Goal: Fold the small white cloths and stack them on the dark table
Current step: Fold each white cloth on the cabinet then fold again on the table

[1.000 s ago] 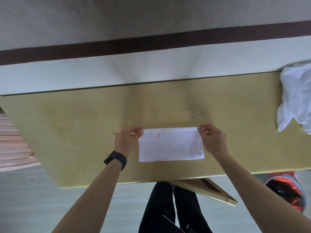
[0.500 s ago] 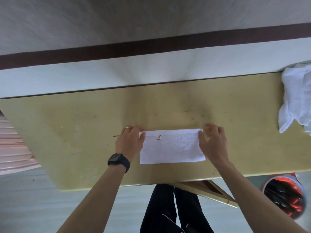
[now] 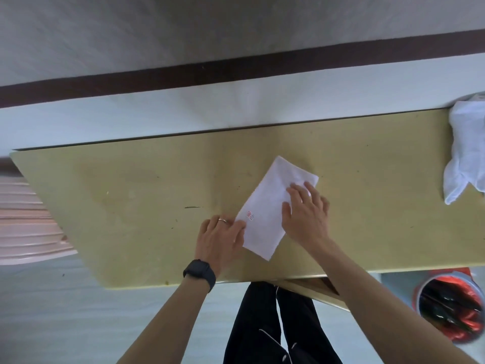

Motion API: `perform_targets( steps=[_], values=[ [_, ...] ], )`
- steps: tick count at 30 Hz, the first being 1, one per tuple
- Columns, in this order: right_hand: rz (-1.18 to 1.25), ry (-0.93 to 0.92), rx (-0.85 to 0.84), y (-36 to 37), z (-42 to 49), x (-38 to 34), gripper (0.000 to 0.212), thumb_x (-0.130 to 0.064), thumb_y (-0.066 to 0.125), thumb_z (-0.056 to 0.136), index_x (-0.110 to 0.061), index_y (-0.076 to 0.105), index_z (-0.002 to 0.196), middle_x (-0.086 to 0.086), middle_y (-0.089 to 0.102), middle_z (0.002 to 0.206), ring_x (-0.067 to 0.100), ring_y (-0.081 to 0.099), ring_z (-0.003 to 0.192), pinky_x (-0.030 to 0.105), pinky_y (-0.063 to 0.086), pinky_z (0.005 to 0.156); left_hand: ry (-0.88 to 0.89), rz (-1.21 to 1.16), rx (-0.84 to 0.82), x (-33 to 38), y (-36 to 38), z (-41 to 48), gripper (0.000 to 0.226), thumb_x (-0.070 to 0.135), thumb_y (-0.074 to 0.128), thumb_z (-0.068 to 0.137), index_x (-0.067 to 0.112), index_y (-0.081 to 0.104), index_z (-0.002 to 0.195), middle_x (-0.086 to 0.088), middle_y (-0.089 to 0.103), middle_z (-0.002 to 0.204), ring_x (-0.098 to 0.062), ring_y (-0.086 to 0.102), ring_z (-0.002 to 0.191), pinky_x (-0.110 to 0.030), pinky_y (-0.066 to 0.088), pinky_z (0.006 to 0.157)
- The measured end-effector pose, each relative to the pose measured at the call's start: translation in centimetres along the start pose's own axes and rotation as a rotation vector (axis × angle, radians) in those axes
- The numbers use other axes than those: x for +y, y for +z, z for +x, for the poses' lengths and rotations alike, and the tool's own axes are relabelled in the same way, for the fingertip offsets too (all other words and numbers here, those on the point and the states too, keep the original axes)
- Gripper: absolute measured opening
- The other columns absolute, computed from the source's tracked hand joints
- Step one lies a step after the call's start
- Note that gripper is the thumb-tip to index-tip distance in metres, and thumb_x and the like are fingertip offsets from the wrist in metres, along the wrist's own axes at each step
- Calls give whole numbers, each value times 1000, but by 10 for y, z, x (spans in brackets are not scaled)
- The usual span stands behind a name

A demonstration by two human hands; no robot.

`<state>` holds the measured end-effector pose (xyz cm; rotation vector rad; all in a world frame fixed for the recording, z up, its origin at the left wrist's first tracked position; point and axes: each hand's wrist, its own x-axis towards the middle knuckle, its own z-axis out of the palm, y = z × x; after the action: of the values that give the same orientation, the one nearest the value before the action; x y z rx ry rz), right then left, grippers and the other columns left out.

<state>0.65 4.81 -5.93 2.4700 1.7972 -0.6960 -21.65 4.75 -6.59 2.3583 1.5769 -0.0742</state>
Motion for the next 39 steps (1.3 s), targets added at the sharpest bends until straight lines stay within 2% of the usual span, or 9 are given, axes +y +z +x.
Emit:
perform_targets(
  steps=[5,10,16,20,26,31,34,36,39],
  values=[
    [-189,-404,-126,2,20,-4,59,-23,39,97,-22,26,155,-8,12,165,15,-4,153,50,1,122,41,-33,16,27,13,-30,13,35,58,86,31,69,93,1,67,87,-26,59,83,-36,44,78],
    [-17,-532,61,10,-30,30,46,-33,47,97,-13,55,138,2,44,152,19,33,146,45,32,115,165,-39,65,25,23,-41,28,36,62,87,23,66,113,-4,56,137,-26,52,124,-43,43,104],
    [-96,-652,-12,50,-101,74,65,-55,65,89,-18,54,141,-1,41,154,17,38,143,46,35,113,333,16,-34,8,43,-66,57,55,70,81,22,58,126,-4,54,142,-25,49,131,-48,41,108],
    [-66,-687,149,63,-115,83,37,-30,71,89,-19,66,124,0,57,139,21,56,126,39,41,102,434,50,41,15,50,-80,44,18,76,74,24,57,114,0,61,126,-23,56,119,-39,44,101],
    [-8,-666,83,69,-117,87,49,-20,89,69,-23,67,114,-5,59,125,20,56,113,32,37,93,454,-1,128,19,49,-86,43,-1,62,73,23,57,109,2,59,119,-23,55,114,-37,48,92],
    [222,-648,-11,43,-108,81,24,-33,78,83,-21,72,103,-6,68,114,19,62,100,27,42,81,265,-251,-11,20,38,-73,13,24,68,82,24,73,95,7,72,100,-19,66,99,-29,46,83],
    [463,-342,-117,12,-95,57,22,-15,73,84,-28,74,102,-21,68,101,5,60,93,24,49,82,-76,-479,-232,27,7,-51,17,37,71,84,31,74,100,8,70,92,-13,61,95,-25,47,79],
    [588,-137,-167,-4,-79,42,18,-23,69,88,-38,72,99,-24,69,92,-3,59,88,10,42,78,-209,-640,-220,29,-13,-32,9,35,72,86,28,73,92,16,68,82,-5,58,81,-20,44,74],
    [728,23,-137,-16,-45,23,5,-34,68,89,-31,69,93,-13,69,81,2,61,76,12,44,67,-390,-982,-227,22,-30,0,14,31,74,87,24,66,78,20,62,63,-1,55,62,-16,41,63]
  ],
)
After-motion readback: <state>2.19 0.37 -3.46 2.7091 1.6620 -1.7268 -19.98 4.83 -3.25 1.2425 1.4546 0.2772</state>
